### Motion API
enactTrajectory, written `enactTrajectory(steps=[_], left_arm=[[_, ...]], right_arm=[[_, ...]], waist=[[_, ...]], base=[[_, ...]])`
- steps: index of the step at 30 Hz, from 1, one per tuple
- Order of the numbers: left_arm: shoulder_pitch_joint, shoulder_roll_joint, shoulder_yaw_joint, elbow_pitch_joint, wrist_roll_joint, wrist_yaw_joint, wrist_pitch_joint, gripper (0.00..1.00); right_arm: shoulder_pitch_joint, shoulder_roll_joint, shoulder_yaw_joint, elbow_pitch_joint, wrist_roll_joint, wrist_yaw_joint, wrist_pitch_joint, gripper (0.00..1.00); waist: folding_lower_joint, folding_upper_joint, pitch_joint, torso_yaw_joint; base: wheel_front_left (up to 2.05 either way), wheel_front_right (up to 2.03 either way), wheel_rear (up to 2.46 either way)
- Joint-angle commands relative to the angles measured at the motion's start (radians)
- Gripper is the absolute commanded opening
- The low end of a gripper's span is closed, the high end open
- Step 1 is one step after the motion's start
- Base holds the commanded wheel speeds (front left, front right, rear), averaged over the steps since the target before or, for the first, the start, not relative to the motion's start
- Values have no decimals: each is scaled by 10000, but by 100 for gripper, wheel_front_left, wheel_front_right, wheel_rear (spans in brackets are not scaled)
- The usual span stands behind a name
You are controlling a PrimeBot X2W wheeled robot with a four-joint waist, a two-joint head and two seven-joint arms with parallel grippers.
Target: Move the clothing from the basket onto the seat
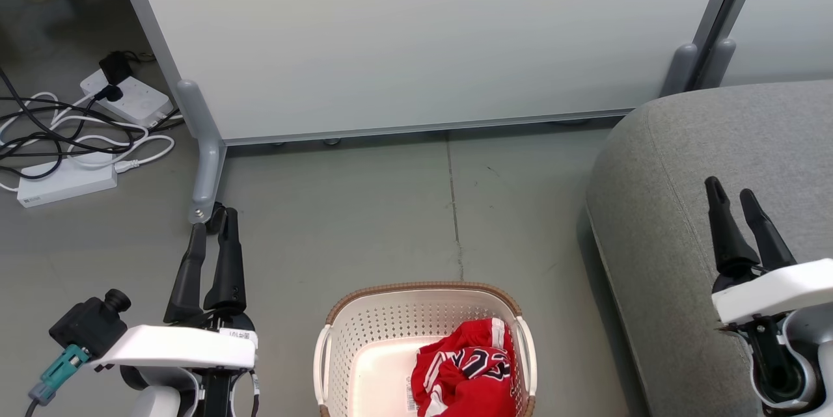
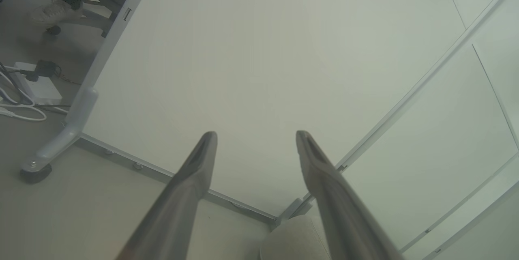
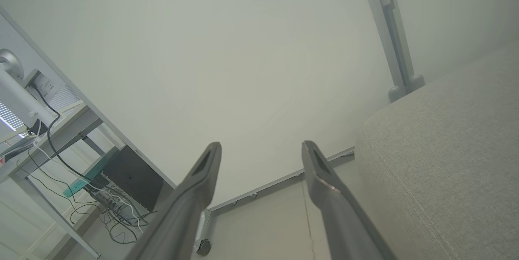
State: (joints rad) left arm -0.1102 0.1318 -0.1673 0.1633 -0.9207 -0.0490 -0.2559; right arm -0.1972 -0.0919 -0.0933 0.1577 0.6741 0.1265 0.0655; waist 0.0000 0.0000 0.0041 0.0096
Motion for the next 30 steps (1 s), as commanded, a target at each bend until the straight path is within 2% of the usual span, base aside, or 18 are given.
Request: enactTrajectory(steps=[1, 13, 30], left_arm=[[-327, 85, 18, -139, 204, 53, -14, 100], [-467, 413, -205, 115, 1864, 434, 248, 100], [-295, 682, -299, 372, 3343, 891, 442, 100]], right_arm=[[-170, -105, 58, -206, -236, 47, -122, 100], [60, 60, 627, -233, -2034, 52, -850, 100], [274, 237, 918, 308, -3318, 53, -1629, 100]], waist=[[0, 0, 2, 1], [0, 0, 35, 37], [0, 0, 27, 70]], base=[[0, 0, 0], [0, 0, 0], [0, 0, 0]])
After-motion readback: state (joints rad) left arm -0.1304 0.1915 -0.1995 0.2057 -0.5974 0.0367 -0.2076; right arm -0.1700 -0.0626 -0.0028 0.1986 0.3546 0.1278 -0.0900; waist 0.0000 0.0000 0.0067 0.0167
